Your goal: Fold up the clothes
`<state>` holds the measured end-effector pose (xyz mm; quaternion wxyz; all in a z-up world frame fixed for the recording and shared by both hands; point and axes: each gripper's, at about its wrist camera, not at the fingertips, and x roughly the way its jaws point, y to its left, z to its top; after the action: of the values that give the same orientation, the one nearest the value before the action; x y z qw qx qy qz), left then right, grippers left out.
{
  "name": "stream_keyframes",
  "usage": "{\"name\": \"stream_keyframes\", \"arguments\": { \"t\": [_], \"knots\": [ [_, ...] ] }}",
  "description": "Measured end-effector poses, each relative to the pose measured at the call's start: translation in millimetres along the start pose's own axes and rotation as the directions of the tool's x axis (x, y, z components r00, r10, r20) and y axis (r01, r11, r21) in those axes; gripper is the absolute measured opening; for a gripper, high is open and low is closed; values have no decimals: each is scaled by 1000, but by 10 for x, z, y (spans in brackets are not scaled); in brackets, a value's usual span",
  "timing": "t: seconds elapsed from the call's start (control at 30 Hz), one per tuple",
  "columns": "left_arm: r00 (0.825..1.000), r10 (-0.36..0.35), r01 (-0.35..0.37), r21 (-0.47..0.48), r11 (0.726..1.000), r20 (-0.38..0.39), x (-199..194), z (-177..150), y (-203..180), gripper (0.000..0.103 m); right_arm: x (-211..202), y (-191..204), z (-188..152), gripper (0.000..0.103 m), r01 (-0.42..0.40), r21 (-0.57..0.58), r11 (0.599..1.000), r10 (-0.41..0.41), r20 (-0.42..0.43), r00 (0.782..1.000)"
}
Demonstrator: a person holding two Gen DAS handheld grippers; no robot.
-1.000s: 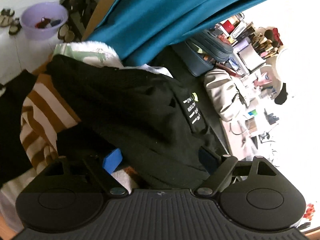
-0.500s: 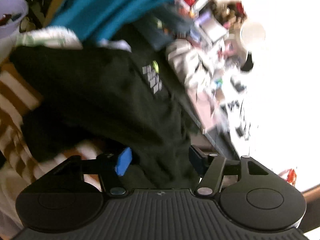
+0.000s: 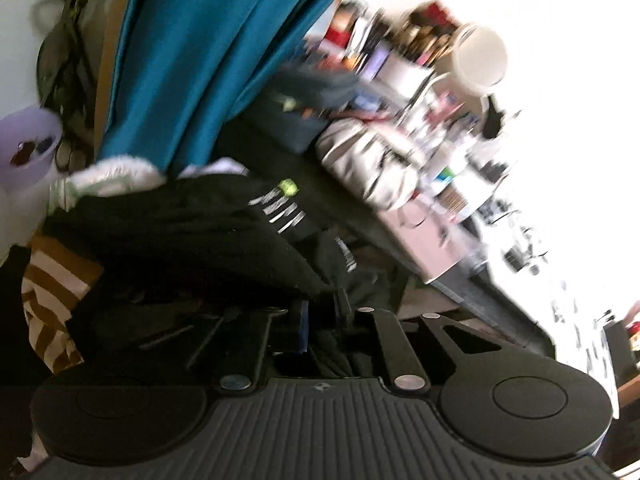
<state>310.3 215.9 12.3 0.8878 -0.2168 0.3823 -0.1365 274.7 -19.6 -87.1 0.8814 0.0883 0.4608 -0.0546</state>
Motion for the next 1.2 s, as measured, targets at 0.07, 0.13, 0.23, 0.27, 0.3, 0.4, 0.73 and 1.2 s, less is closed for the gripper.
{"name": "stream_keyframes", "arguments": {
  "t": [0.07,0.13,0.23,0.27,0.3,0.4,0.73,1.2],
  "knots": [
    [998,-16,17,-26,1000,55,-238,-46,12,11,-108,-59,-11,102,-21,50,999,19,46,999],
    [994,-11,18,-64,998,111,-479,-117,84,10,-165,-94,-7,102,-36,66,997,33,49,998],
    [989,32,-13,-136,991,144,-733,-212,326,10,-182,-129,-20,102,-35,64,997,32,37,999],
    [989,46,-24,-158,987,139,-771,-234,422,11,-180,-137,-29,102,-33,64,997,31,31,999],
    [990,58,-35,-175,984,127,-784,-262,511,11,-149,-129,-55,102,-29,62,998,28,16,999],
    [995,82,-73,-166,983,52,-597,-388,665,14,-58,-105,-136,102,-17,59,998,18,-31,999],
    [991,31,-48,-130,990,-132,129,-528,738,26,-48,85,-360,102,-19,12,1000,20,-86,996],
    [997,66,-53,-252,966,42,-703,-675,1022,11,-267,94,-100,102,-74,132,988,84,-67,994]
  ]
}}
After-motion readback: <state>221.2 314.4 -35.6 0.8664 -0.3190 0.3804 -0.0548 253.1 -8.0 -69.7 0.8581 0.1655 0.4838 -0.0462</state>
